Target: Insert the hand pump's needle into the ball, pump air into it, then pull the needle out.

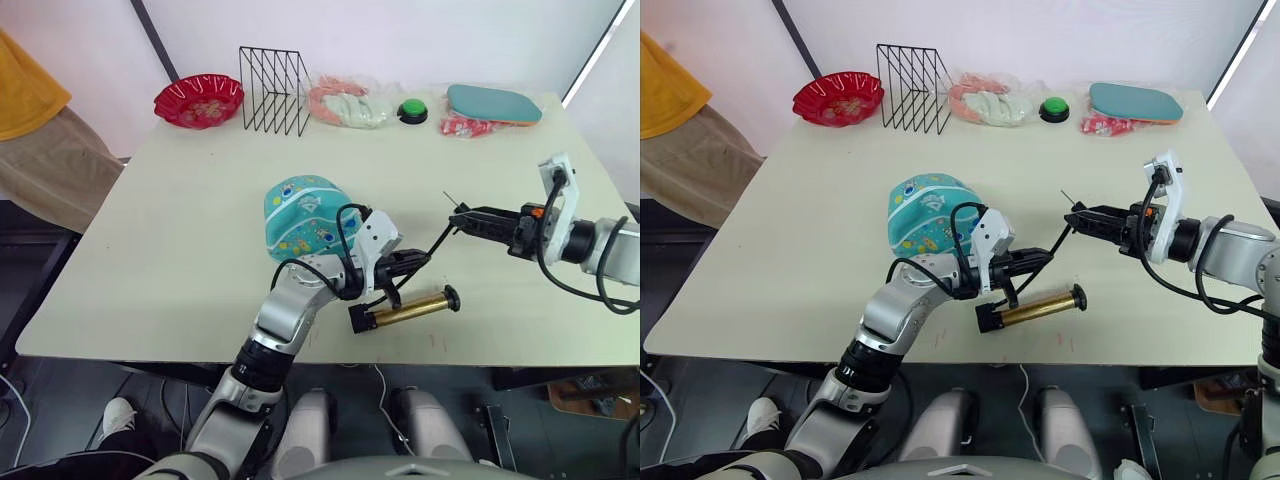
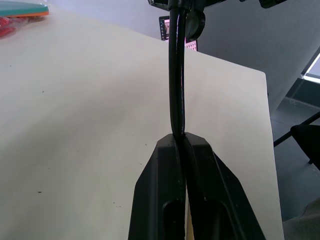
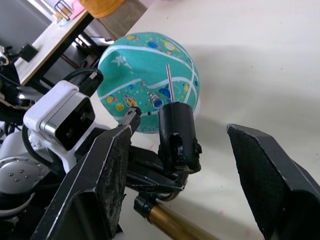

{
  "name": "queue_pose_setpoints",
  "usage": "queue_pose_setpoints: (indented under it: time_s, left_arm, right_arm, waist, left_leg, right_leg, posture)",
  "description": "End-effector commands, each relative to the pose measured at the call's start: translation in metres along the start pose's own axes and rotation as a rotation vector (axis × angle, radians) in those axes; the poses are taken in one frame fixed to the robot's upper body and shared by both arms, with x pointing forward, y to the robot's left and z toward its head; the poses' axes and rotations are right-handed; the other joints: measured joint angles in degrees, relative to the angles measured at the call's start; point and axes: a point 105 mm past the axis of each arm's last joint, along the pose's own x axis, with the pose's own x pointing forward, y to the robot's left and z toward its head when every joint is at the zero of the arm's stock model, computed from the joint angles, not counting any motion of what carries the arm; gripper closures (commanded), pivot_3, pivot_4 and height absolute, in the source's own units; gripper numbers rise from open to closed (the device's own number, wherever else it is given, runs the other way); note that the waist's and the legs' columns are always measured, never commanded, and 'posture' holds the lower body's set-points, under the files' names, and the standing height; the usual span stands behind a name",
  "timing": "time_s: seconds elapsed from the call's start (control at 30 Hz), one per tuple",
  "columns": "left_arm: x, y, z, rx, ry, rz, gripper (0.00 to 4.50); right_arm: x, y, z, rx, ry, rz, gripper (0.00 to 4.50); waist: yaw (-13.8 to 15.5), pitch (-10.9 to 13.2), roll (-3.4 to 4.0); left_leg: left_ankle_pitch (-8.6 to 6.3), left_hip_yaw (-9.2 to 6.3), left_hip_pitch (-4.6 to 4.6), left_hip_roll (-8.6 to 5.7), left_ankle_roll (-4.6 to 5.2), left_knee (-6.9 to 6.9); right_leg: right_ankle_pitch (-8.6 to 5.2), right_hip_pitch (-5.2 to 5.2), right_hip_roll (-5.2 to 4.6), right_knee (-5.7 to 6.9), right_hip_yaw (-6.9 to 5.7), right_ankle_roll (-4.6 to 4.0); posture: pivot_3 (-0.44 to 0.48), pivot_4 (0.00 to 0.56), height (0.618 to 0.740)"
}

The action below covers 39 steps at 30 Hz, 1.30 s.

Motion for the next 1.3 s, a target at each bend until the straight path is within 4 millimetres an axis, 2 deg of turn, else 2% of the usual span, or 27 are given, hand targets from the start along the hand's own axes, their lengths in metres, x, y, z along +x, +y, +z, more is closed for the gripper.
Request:
queue_pose_setpoints:
  time_s: [0.03,0.73,0.83,0.87,0.9,1.0,1.2,1.23,1.3]
  left_arm:
    - [-0.002,-0.007,0.017,0.033,-0.06,-0.022,4.5]
    - [-0.003,-0.004,0.02,0.023,-0.064,-0.011,4.5]
    - [-0.003,-0.005,0.02,0.022,-0.065,-0.011,4.5]
    - [-0.003,-0.005,0.02,0.021,-0.064,-0.011,4.5]
    - [-0.004,-0.005,0.02,0.02,-0.064,-0.01,4.5]
    - [-0.004,-0.004,0.02,0.019,-0.063,-0.008,4.5]
    - [-0.001,0.0,0.02,0.037,-0.063,0.031,4.5]
    - [0.0,0.005,0.021,0.036,-0.089,0.073,4.5]
    - [0.004,0.002,0.04,0.053,-0.291,0.03,4.5]
  right_arm:
    - [-0.004,0.009,0.011,-0.047,-0.047,0.015,1.27]
    - [-0.001,0.009,0.015,-0.04,-0.089,0.014,1.27]
    - [-0.001,0.008,0.016,-0.035,-0.1,0.014,1.99]
    - [0.0,0.008,0.016,-0.035,-0.102,0.014,2.36]
    - [0.0,0.008,0.016,-0.034,-0.104,0.011,2.98]
    - [0.0,0.007,0.015,-0.031,-0.102,0.004,4.19]
    - [0.002,0.007,0.014,-0.043,-0.099,-0.004,4.18]
    - [0.003,0.006,0.015,-0.053,-0.099,-0.01,4.18]
    - [0.004,0.004,0.016,-0.083,-0.093,-0.037,4.18]
  waist:
    - [0.0,0.0,0.0]
    - [0.0,0.0,0.0]
    - [0.0,0.0,0.0]
    - [0.0,0.0,0.0]
    - [0.0,0.0,0.0]
    - [0.0,0.0,0.0]
    - [0.0,0.0,0.0]
    - [0.0,0.0,0.0]
    - [0.0,0.0,0.04]
  left_leg:
    - [0.0,0.0,0.0,0.0,0.0,0.0]
    - [0.0,0.0,0.0,0.0,0.0,0.0]
    - [0.0,0.0,0.0,0.0,0.0,0.0]
    - [0.0,0.0,0.0,0.0,0.0,0.0]
    - [0.0,0.0,0.0,0.0,0.0,0.0]
    - [0.0,0.0,0.0,0.0,0.0,0.0]
    - [0.0,0.0,-0.01,0.0,0.0,0.0]
    - [0.0,0.0,-0.01,0.0,0.0,0.0]
    - [0.0,0.01,0.0,0.0,0.0,0.0]
  right_leg:
    - [0.0,0.0,0.0,0.0,0.0,0.0]
    - [-0.02,0.0,0.0,0.0,0.0,0.03]
    - [-0.03,0.0,0.0,0.0,0.0,0.04]
    - [-0.03,0.0,0.0,0.0,0.0,0.05]
    - [-0.03,0.0,0.0,0.0,0.0,0.05]
    - [-0.06,0.0,0.0,0.0,0.0,0.08]
    - [-0.05,0.0,0.0,0.0,0.0,0.08]
    - [-0.05,0.0,0.0,0.0,0.0,0.08]
    - [-0.06,0.0,-0.01,-0.01,0.0,0.1]
  posture:
    - [0.0,0.15,0.74]
    - [0.0,0.15,0.74]
    - [0.0,0.15,0.74]
    - [0.0,0.15,0.74]
    - [0.0,0.15,0.74]
    - [0.0,0.15,0.74]
    - [0.0,0.15,0.74]
    - [0.0,0.15,0.74]
    - [0.0,0.15,0.74]
